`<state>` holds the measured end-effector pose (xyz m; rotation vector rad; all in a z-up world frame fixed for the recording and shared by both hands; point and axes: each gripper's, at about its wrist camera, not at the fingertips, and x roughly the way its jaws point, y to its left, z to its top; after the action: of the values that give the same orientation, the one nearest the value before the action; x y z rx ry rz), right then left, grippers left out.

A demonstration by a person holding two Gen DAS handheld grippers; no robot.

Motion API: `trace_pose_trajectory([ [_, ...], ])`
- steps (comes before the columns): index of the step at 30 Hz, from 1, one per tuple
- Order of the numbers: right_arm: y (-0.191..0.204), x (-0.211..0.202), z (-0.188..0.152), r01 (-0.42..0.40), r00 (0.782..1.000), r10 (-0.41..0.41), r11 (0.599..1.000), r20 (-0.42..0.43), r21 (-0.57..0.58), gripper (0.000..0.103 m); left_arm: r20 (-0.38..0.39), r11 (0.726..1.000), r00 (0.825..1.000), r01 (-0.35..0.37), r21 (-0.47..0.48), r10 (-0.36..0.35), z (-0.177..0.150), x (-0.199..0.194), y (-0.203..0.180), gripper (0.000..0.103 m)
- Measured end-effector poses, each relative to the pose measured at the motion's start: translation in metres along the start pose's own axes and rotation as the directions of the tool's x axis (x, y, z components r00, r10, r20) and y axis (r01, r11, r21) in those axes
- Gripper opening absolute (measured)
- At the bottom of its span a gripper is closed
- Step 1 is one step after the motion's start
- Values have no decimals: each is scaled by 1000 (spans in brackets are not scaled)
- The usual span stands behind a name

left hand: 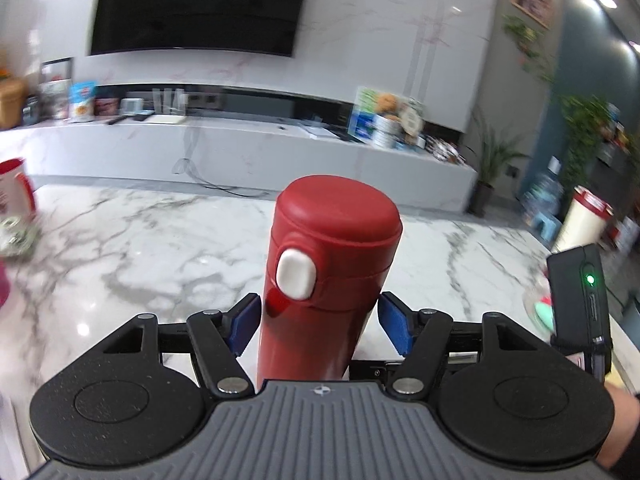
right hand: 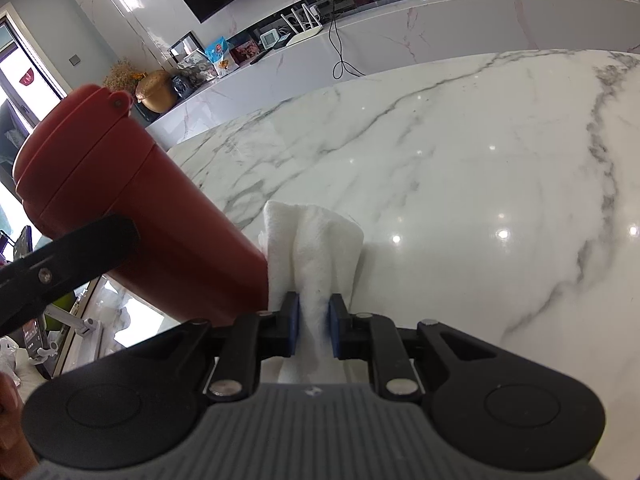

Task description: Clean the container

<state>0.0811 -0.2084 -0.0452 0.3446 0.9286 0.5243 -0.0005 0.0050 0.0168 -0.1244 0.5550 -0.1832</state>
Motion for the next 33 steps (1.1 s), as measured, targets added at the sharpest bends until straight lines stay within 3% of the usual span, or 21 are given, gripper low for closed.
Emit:
trace_pose_trajectory([
  [7, -2, -3, 4, -3, 1000, 3, 1000, -4, 2, 19, 31, 997, 997, -70, -28, 71, -4, 1, -11, 60],
  [10, -1, -3, 4, -2, 1000, 2, 1000, -3, 1, 19, 30, 998, 998, -62, -29, 63, -4, 1, -7, 60],
  [21, 3, -7, 5, -30, 1000, 30, 999, 1, 17, 18, -28, 994, 997, 74, 76, -72, 4, 4, 10, 60],
  [33, 14, -43, 23, -153, 977, 153, 988, 150, -11, 18, -67, 977, 984, 172, 124, -164, 10, 10, 25, 59],
])
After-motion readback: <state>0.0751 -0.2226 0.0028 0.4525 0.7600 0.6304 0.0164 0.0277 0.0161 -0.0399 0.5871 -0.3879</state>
